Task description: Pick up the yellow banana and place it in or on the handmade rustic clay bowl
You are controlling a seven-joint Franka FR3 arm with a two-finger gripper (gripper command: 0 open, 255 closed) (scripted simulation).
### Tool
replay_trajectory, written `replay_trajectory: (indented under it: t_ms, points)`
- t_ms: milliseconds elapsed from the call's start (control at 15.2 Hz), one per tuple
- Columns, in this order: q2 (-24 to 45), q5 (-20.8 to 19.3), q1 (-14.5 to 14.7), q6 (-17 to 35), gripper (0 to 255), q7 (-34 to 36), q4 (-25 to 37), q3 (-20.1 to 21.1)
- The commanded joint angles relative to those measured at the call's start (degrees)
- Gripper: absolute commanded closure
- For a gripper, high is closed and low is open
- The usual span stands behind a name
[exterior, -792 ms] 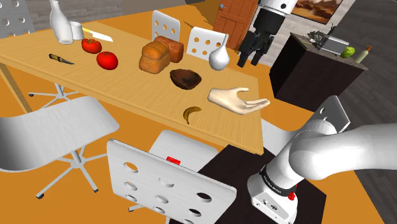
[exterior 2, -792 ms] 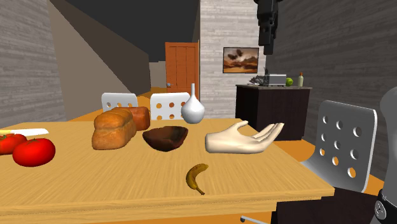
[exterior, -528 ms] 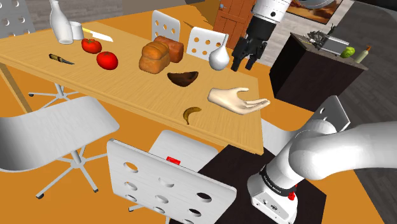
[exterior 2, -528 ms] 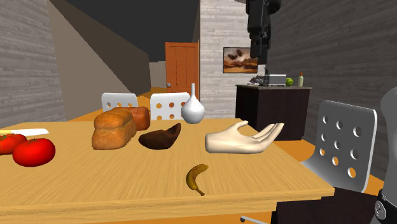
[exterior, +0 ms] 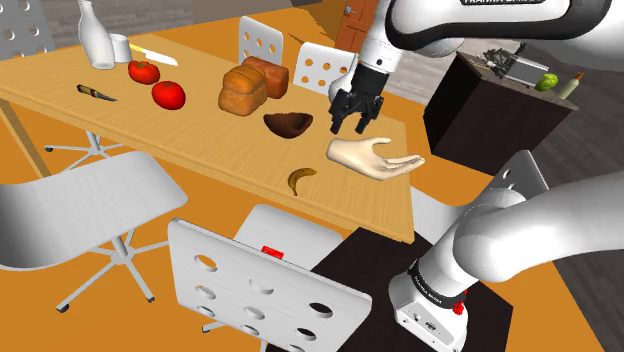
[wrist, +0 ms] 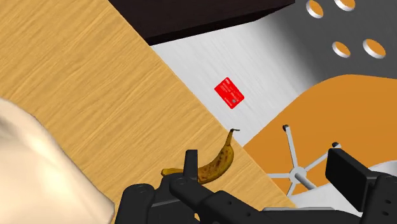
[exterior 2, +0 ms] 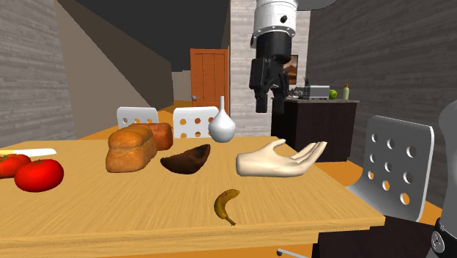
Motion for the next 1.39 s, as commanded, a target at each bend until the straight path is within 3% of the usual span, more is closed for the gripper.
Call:
replay_trajectory:
  t_ms: [0,792,1122,1320]
  points:
    - [3.0,1.0,-0.2,3.9,0,0.6,-1.1,-0.2]
    - [26.6,10.1,0.2,24.2,0,1.7,-0.2,-1.2]
    - [37.8,16.0,0.2,30.4,0,0.4,3.5,-1.1]
    - [40.1,17.4,0.3,32.4,0,-0.3,3.7,-0.7]
